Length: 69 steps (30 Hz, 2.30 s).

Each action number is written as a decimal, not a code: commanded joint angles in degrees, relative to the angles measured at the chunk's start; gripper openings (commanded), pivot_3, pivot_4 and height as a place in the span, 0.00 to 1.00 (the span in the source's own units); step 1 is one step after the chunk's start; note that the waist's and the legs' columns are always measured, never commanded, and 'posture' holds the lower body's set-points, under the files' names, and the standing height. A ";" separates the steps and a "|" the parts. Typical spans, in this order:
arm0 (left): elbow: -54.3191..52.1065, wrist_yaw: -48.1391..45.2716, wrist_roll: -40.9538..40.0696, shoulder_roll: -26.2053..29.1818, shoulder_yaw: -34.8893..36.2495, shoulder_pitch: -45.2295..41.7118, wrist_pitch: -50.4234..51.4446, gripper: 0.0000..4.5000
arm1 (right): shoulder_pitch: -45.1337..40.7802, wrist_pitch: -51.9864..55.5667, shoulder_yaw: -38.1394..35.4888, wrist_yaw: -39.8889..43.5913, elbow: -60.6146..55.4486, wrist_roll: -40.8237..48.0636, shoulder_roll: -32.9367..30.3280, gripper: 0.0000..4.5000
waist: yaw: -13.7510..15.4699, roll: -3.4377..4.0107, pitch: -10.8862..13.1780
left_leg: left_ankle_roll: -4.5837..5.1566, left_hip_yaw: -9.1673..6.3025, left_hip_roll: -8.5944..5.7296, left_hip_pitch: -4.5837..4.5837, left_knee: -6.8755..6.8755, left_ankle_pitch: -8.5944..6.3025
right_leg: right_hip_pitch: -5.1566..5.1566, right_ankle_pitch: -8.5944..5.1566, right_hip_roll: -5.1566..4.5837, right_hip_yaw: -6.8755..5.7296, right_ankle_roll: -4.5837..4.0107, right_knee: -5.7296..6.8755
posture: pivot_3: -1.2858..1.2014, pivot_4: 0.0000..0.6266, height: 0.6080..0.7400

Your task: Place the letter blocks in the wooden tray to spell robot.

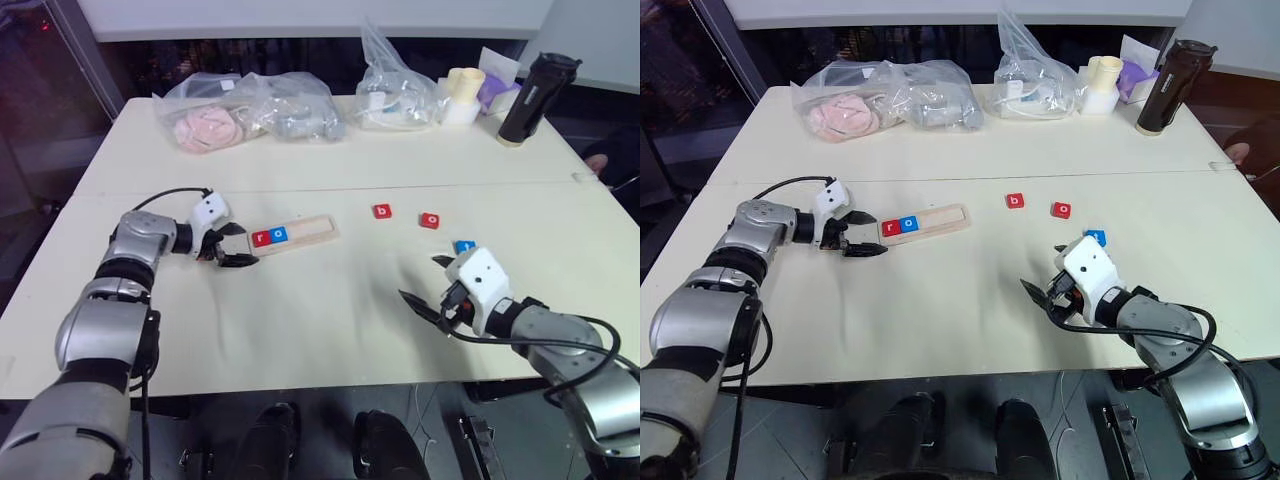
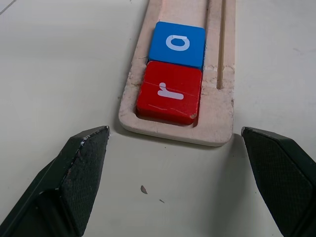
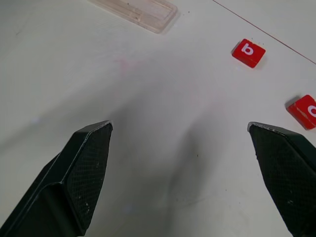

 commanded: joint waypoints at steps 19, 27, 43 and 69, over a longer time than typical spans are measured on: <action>1.81 2.91 5.51 -4.47 -0.61 -2.28 -0.28 1.00 | 3.17 3.57 -2.74 -2.88 -7.93 0.05 -0.38 1.00 | 1.38 -0.03 -0.05 | 0.01 -0.01 0.00 0.03 0.14 0.00 | 0.11 0.05 0.01 0.00 0.07 0.01 | 0.52 0.24 0.88; 1.92 3.18 6.20 -4.86 -0.91 -1.48 -0.12 0.88 | 3.17 4.51 -2.80 -3.05 -8.43 0.10 -0.36 1.00 | 1.45 -0.03 -0.07 | 0.01 -0.01 0.00 0.03 0.20 0.00 | 0.14 0.06 0.01 0.00 0.08 0.02 | 0.52 0.24 0.88; -1.93 -8.44 4.44 -10.07 -1.71 1.26 -2.89 0.70 | 1.16 3.19 -1.91 -2.55 -6.09 -0.59 -0.37 1.00 | 1.62 -0.01 -0.10 | 0.08 0.00 -0.03 0.04 0.36 -0.05 | 0.25 0.07 -0.02 0.00 0.10 0.04 | 0.52 0.24 0.88; -51.45 -1.54 4.58 -14.94 -12.04 19.83 25.11 0.70 | 0.16 0.63 0.78 -3.84 -4.33 -3.12 2.02 1.00 | 1.58 0.25 -0.28 | 0.39 -0.03 -0.11 0.05 0.76 -0.26 | 0.55 0.08 -0.15 0.06 0.15 -0.13 | 0.52 0.24 0.88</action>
